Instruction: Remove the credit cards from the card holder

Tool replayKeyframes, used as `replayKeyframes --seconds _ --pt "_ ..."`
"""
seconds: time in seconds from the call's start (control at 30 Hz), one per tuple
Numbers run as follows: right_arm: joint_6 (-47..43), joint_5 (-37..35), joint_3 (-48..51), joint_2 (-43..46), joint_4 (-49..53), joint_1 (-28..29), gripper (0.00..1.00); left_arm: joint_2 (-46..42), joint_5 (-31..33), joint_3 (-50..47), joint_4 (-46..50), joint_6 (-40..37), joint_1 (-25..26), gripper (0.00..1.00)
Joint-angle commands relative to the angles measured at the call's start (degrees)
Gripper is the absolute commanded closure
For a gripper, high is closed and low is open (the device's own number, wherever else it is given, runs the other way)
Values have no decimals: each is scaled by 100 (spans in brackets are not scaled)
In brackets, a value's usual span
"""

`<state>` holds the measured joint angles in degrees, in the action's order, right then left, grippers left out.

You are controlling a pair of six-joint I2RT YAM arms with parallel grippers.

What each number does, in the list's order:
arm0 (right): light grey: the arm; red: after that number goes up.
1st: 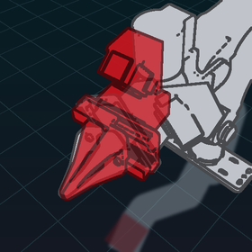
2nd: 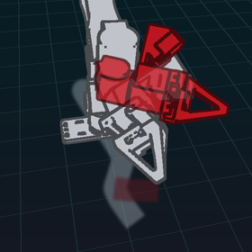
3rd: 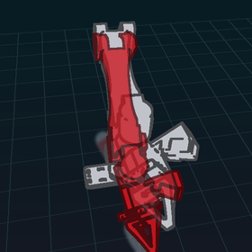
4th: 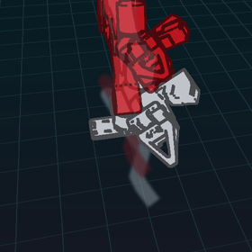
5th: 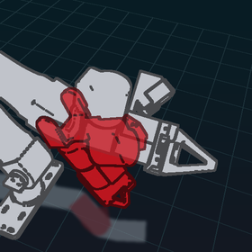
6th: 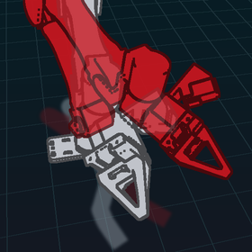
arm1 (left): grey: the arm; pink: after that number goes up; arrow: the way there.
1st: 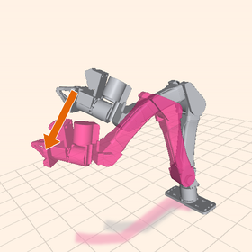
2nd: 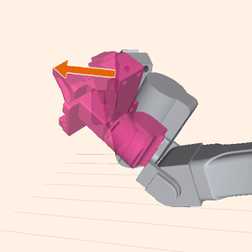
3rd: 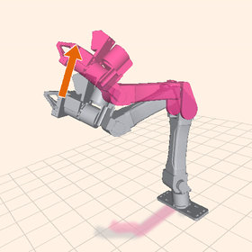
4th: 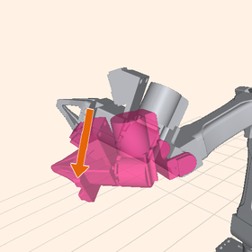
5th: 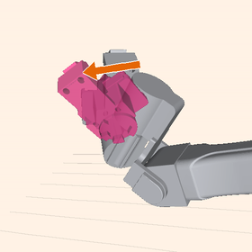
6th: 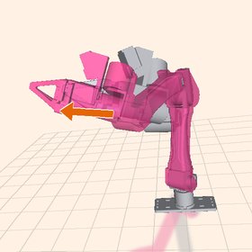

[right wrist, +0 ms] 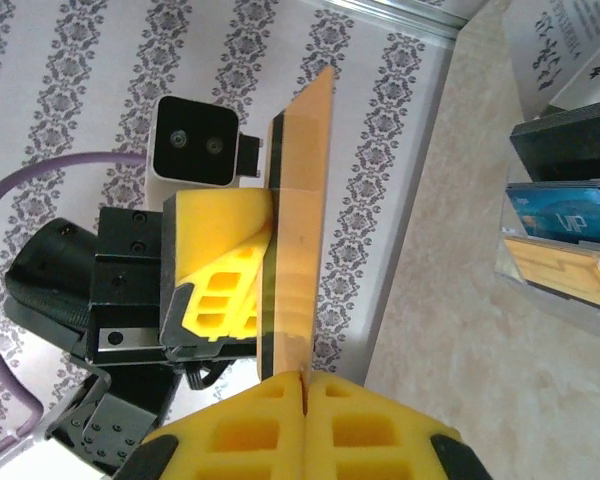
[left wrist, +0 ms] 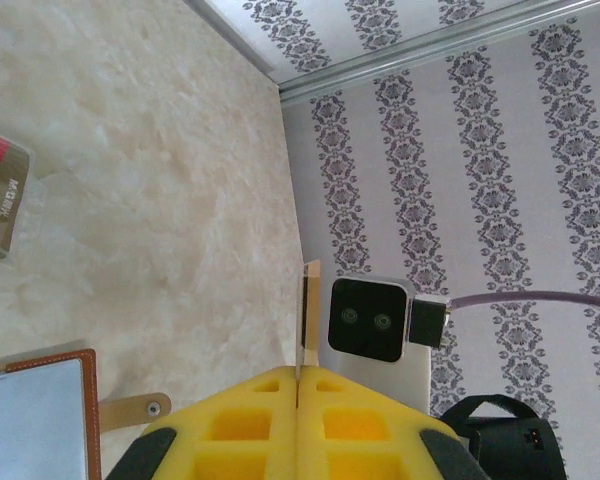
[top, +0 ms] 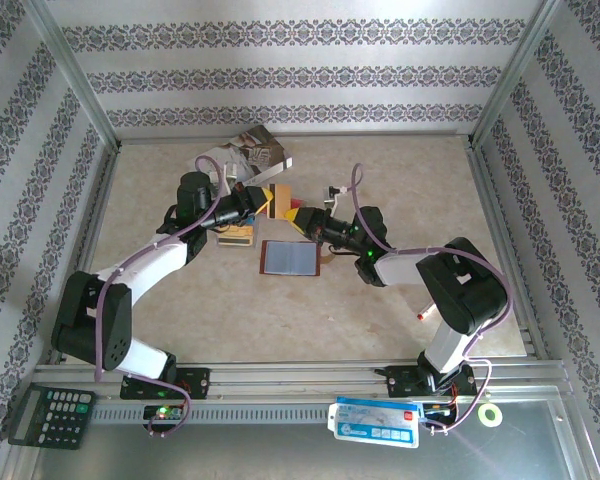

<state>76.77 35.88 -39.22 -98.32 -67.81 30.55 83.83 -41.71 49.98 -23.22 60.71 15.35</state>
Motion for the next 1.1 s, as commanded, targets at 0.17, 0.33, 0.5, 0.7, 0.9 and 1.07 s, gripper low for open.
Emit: replayKeyframes --seconds 0.17,0.33,0.5,0.7,0.9,1.07 --pt "-628 -248 -69 2 714 -31 100 -548 944 -59 1586 -721 -538 59" --pt "-1733 -397 -447 193 2682 27 100 -1034 1671 -116 2941 -1646 -1027 37" --pt "-2961 -751 -1133 281 4575 135 100 -1365 1783 -224 3615 -2134 -1578 25" --pt "-4240 -894 -2121 141 6044 308 100 -1688 1514 -335 4002 -2567 -2202 12" --pt "-5450 -1283 -3318 -337 7344 590 100 -1835 1260 -461 3899 -2568 -2501 8" --pt "-6189 -1410 -4363 -941 8086 841 100 -1833 1043 -549 3691 -2487 -2568 4"
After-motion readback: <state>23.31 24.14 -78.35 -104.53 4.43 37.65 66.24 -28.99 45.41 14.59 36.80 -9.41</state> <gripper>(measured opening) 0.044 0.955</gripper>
